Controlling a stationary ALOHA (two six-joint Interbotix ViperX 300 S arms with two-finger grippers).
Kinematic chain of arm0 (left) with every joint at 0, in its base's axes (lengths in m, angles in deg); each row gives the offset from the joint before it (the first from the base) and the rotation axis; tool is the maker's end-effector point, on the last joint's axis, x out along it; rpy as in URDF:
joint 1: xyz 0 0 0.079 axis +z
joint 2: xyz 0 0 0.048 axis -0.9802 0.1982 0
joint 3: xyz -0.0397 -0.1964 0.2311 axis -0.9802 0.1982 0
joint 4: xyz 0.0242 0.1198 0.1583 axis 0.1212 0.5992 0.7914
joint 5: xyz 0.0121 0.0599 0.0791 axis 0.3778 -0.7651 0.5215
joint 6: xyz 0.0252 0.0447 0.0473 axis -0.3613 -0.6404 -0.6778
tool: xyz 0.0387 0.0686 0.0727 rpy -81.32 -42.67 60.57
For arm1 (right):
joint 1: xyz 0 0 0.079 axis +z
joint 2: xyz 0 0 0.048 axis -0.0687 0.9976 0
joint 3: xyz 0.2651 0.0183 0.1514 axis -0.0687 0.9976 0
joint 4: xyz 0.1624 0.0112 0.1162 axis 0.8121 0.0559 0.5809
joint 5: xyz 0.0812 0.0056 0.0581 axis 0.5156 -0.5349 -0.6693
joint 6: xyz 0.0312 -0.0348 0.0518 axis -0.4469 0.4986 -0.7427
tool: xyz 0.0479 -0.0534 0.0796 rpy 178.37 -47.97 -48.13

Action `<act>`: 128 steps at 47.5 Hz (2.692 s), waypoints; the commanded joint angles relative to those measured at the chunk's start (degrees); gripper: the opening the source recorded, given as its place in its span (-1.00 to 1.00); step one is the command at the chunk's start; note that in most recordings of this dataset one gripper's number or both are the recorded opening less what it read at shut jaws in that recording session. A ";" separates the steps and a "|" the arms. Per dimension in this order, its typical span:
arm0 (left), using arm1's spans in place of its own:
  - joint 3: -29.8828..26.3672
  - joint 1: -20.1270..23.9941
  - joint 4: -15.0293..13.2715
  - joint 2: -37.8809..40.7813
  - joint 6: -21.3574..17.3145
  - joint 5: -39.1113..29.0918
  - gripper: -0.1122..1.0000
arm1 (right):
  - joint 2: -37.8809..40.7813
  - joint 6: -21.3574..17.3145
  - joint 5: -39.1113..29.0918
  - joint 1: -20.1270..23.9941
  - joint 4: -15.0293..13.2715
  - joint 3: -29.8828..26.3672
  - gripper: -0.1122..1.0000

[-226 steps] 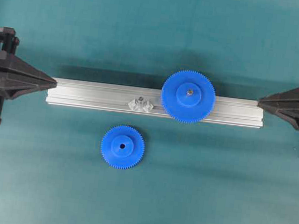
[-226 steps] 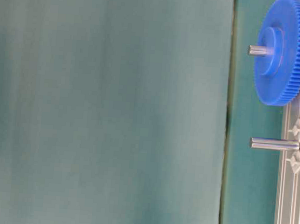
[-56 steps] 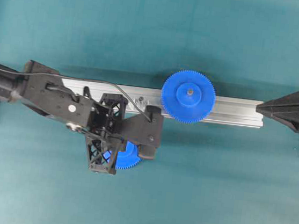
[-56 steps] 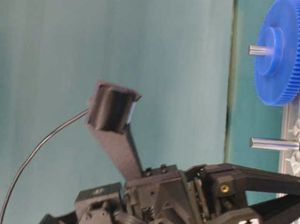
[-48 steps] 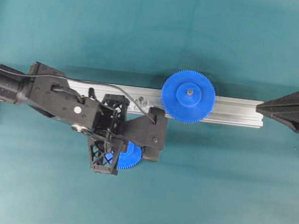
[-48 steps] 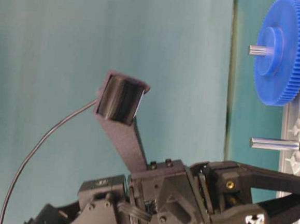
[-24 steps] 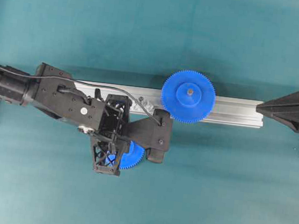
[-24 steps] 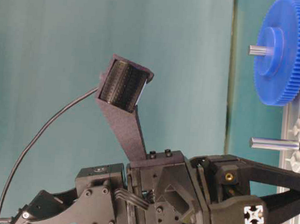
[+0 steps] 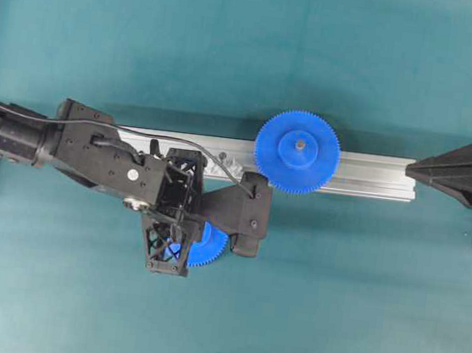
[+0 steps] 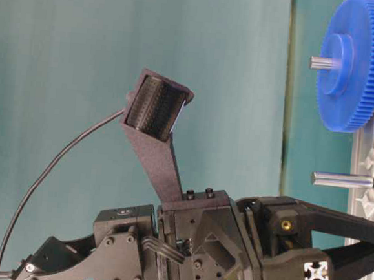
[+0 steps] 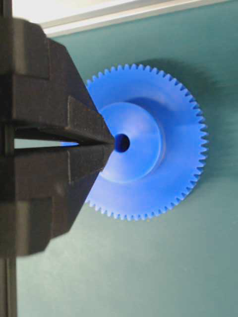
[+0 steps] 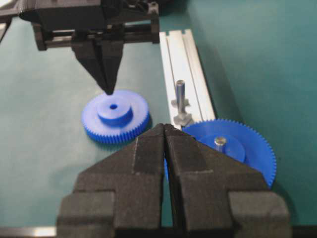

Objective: Find the location of the shaft and insert the small gear.
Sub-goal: 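Lower the left gripper and close its fingers on the gear hub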

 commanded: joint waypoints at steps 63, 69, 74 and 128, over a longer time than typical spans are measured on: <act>-1.67 -0.26 0.09 0.79 0.53 2.46 0.87 | -0.79 -1.49 -2.55 -0.09 0.09 -0.53 -0.76; -1.67 -0.26 0.09 1.32 0.44 2.46 0.87 | -0.79 -1.49 -2.55 -0.18 0.09 -0.53 -0.76; -1.58 -0.26 0.00 1.85 0.44 2.46 0.87 | -0.79 -1.49 -2.55 -0.09 0.09 -0.53 -0.76; -1.05 0.88 0.26 4.48 0.09 3.34 0.87 | -0.79 -1.58 -2.46 -0.09 0.18 -0.53 -0.76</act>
